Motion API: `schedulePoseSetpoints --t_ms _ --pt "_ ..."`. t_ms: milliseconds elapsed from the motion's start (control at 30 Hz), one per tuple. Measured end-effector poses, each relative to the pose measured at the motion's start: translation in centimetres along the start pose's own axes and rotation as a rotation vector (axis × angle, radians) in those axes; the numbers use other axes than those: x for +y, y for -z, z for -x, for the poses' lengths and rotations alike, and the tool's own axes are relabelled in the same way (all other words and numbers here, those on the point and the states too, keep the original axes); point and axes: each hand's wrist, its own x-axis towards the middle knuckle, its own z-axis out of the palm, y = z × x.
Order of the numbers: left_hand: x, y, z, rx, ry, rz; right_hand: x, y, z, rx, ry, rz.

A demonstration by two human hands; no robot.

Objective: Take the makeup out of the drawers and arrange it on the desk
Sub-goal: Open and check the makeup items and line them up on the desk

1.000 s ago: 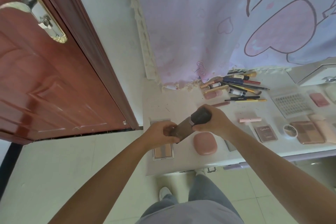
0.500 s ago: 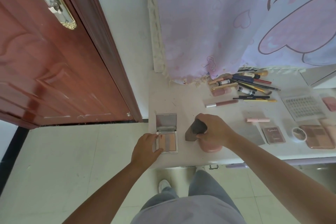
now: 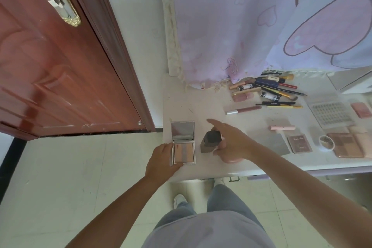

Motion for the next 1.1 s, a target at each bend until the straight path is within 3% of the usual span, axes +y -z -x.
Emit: schedulePoseSetpoints --t_ms 100,200,300,600,667,767,833,1000,1100 --pt "0.3 -0.3 0.5 0.041 -0.026 0.006 2.3 -0.1 0.8 0.078 -0.109 -0.079" --pt "0.6 -0.7 1.2 0.110 -0.043 0.007 4.4 -2.2 0.6 0.086 -0.299 0.125" --pt "0.9 -1.2 1.8 0.121 -0.062 0.016 4.9 -4.7 -0.7 0.059 -0.243 0.421" --pt "5.1 -2.9 3.5 -0.004 -0.089 0.042 6.8 -3.0 0.6 -0.079 -0.068 0.339" --pt "6.8 -3.6 3.7 -0.018 -0.025 0.173 6.8 -2.0 1.7 -0.071 -0.019 0.244" --pt "10.1 -3.5 3.9 -0.074 0.219 0.778 6.6 0.0 4.0 -0.038 0.067 0.094" --pt "12.1 -3.0 3.9 -0.146 0.262 1.110 6.6 1.5 5.6 -0.046 0.152 0.049" --pt "16.9 -1.8 3.7 -0.097 0.200 1.355 8.2 5.2 7.8 -0.023 0.331 0.058" --pt "19.0 -1.3 3.7 -0.039 0.220 1.498 10.0 7.3 8.8 0.019 0.421 -0.185"
